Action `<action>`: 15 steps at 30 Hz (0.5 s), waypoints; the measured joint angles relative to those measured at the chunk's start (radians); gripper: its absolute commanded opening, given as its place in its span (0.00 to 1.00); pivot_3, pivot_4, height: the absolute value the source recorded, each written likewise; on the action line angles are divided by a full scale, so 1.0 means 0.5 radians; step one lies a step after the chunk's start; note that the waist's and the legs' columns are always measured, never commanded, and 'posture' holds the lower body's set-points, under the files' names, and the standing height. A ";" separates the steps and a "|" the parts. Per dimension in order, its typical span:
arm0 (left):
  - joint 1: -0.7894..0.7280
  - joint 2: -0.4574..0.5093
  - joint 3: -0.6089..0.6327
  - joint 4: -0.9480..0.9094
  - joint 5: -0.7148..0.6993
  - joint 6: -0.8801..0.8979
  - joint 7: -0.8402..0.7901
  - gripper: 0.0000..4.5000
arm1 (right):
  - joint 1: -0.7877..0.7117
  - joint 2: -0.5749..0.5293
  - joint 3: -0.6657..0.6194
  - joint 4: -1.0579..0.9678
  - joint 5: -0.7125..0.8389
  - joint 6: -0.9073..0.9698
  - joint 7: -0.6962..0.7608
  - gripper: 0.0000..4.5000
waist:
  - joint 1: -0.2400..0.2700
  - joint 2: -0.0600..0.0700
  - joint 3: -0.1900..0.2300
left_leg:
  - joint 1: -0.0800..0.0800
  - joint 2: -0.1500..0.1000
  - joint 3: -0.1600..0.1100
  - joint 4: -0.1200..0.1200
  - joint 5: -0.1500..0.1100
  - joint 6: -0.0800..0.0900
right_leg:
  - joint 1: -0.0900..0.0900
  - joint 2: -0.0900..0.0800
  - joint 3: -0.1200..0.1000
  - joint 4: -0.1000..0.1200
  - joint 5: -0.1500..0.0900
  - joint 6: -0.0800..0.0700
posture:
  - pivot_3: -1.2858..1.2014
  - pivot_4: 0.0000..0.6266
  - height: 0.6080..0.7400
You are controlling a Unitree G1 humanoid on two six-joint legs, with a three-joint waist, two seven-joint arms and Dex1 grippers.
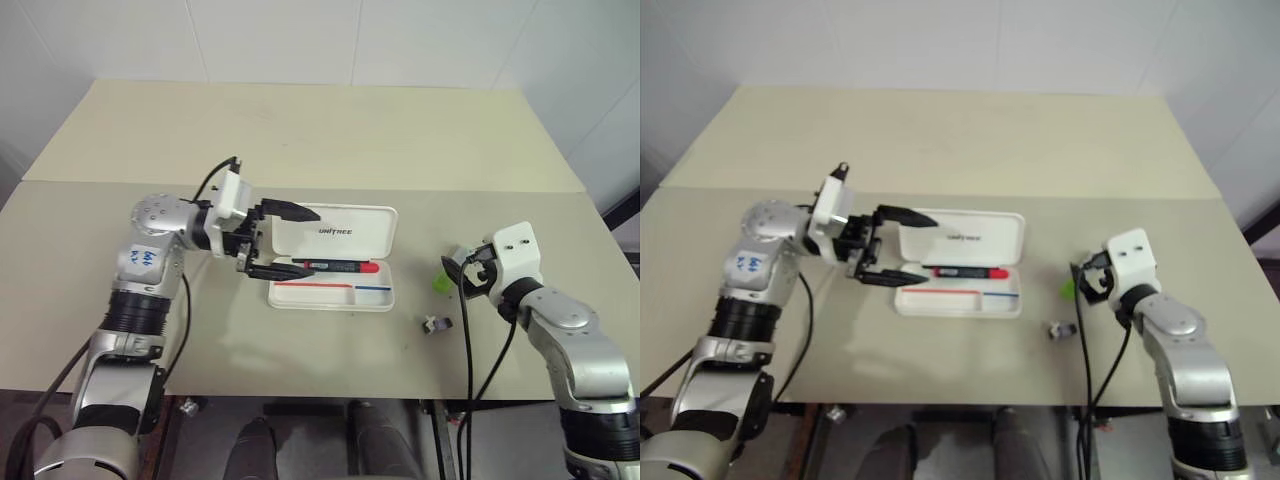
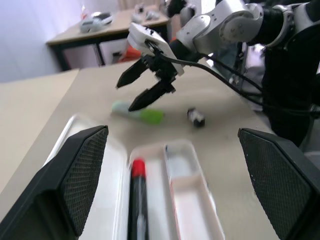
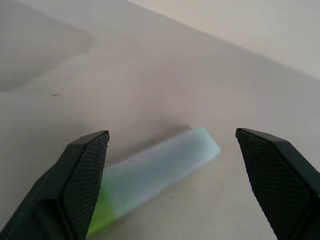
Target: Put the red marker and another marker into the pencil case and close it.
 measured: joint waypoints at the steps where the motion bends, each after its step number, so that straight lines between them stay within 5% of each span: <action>1: 0.001 0.009 0.011 0.000 -0.007 -0.001 0.000 0.99 | -0.022 0.019 -0.001 0.015 -0.006 0.011 -0.030 0.95 | 0.004 0.000 0.000 | 0.000 0.000 0.000 0.000 0.000 0.000 | 0.000 0.000 0.000 0.000 0.000 0.000 | 0.52 0.24 1.00; 15: 0.056 0.094 0.087 0.030 -0.017 -0.029 0.037 0.99 | -0.219 0.288 -0.094 0.092 -0.007 0.332 -0.337 0.95 | 0.006 0.000 0.000 | 0.000 0.000 0.000 -0.005 0.000 0.000 | 0.000 0.000 0.000 0.000 0.004 0.007 | 0.52 0.24 1.00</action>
